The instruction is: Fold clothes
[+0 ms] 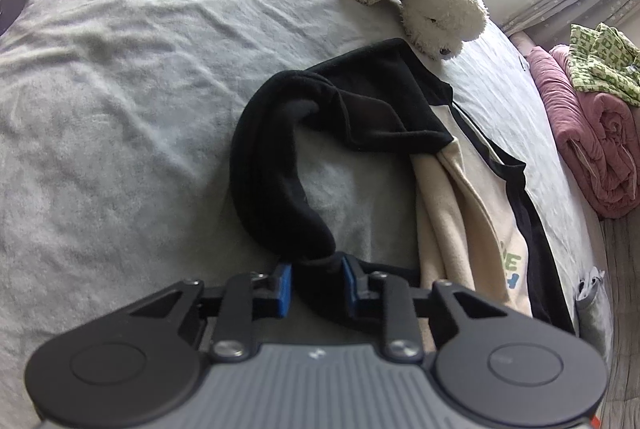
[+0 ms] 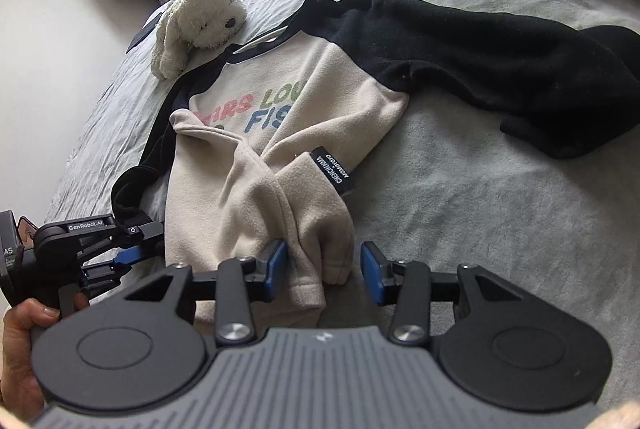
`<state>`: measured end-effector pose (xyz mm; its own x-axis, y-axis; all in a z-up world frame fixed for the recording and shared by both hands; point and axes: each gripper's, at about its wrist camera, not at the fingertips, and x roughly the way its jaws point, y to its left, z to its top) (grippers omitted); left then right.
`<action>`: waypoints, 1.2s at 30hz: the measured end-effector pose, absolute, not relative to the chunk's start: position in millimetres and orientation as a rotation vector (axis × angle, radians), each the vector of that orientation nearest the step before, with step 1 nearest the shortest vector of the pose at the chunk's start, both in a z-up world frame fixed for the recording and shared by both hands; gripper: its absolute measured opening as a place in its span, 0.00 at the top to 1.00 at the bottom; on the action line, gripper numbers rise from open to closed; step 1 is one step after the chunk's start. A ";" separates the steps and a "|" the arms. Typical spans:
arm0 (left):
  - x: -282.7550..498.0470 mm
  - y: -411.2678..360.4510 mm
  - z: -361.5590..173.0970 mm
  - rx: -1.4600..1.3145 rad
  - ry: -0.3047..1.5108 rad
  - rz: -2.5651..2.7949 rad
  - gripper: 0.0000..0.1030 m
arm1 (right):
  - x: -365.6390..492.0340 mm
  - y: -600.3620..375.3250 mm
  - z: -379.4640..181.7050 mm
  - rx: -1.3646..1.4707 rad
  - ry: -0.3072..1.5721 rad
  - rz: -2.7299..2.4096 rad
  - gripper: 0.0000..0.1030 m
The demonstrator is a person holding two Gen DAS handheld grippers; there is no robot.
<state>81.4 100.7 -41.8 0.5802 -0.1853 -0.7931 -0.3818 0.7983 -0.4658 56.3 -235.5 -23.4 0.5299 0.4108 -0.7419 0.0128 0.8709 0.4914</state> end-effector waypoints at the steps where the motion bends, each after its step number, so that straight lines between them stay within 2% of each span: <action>1: 81.8 101.5 -41.2 -0.667 0.961 0.125 0.78 | 55.8 -236.0 -22.5 0.474 0.990 0.248 0.56; 10: 77.5 106.6 -7.6 -0.541 0.836 0.142 0.80 | 52.0 -238.3 -14.4 0.461 0.954 0.241 0.56; 18: 81.7 122.3 29.8 -0.165 0.655 0.286 0.79 | 52.6 -237.4 -14.4 0.485 0.961 0.249 0.56; 25: 92.2 139.4 23.8 -0.072 0.699 0.358 0.78 | 52.2 -235.0 -12.7 0.555 0.973 0.299 0.56; 29: 88.9 140.6 24.4 -0.103 0.742 0.328 0.73 | 50.9 -235.2 -9.4 0.586 0.969 0.329 0.56; 33: 84.4 133.7 25.5 -0.094 0.768 0.283 0.61 | 49.5 -234.7 -7.7 0.591 0.964 0.337 0.56; 36: 78.0 125.8 26.6 -0.080 0.783 0.247 0.55 | 48.2 -235.2 -7.5 0.603 0.963 0.341 0.56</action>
